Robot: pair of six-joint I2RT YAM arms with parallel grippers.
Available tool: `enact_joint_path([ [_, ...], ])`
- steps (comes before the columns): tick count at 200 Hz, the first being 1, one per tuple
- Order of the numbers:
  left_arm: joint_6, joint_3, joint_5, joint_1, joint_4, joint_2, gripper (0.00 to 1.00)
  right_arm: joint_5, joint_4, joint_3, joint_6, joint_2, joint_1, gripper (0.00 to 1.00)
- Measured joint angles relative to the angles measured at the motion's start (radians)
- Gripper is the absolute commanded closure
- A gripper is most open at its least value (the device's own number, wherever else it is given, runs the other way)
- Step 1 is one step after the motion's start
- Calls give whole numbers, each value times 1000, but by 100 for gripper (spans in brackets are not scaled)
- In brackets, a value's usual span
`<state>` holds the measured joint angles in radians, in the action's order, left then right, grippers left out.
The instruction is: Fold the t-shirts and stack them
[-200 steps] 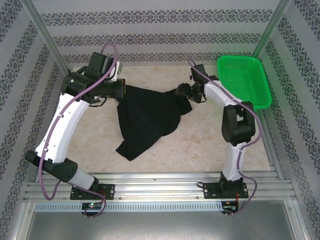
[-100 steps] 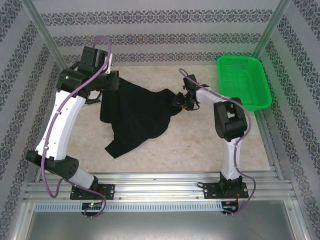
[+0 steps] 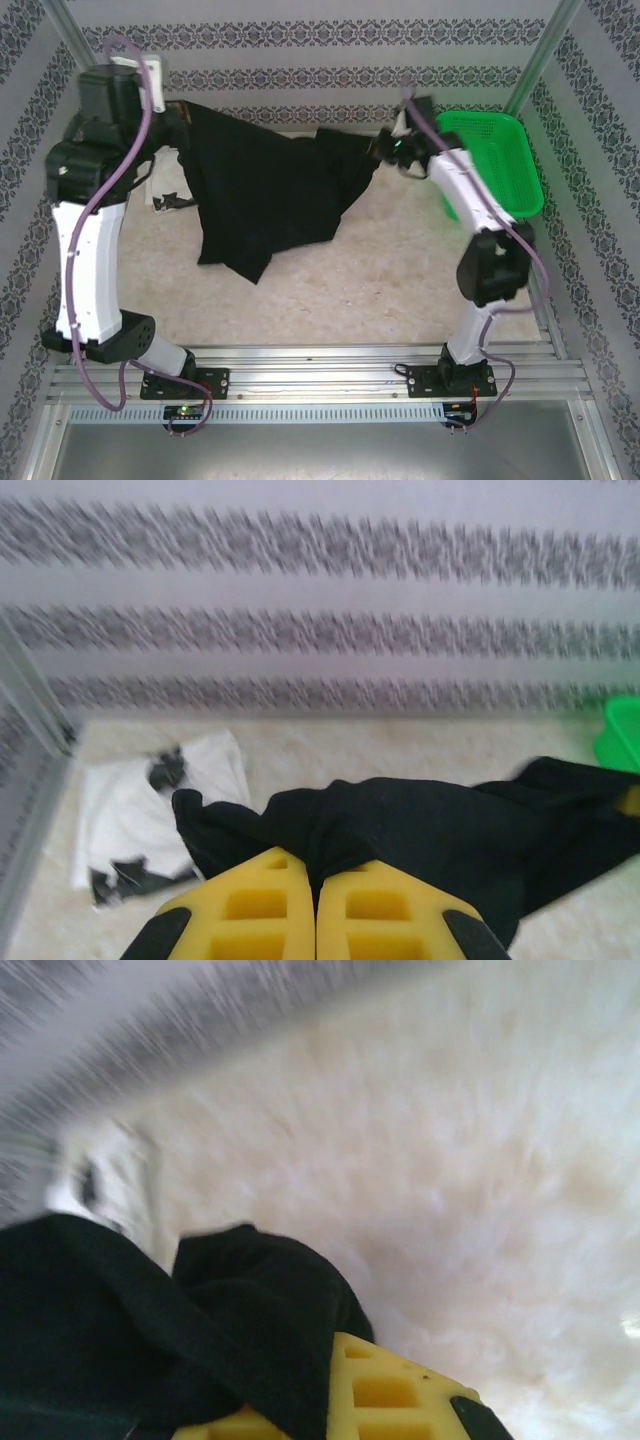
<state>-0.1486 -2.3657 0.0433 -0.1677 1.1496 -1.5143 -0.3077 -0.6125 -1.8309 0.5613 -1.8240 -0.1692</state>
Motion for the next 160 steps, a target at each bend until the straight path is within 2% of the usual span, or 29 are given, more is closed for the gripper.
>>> enact_joint_path([
  [36,18,-24,37,3,-36,89,100,-44,-95,-176,-18,245,164,100],
  [69,18,66,32,4,-121,175,100,-133,-186,-212,-11,364,222,100],
  [108,26,87,32,4,-168,189,100,-210,-305,-217,-12,363,300,100],
  [133,39,208,33,4,-212,177,100,-217,-323,-126,-15,339,305,100],
  [160,45,373,35,5,-284,103,100,-208,-297,-29,-36,216,304,100],
])
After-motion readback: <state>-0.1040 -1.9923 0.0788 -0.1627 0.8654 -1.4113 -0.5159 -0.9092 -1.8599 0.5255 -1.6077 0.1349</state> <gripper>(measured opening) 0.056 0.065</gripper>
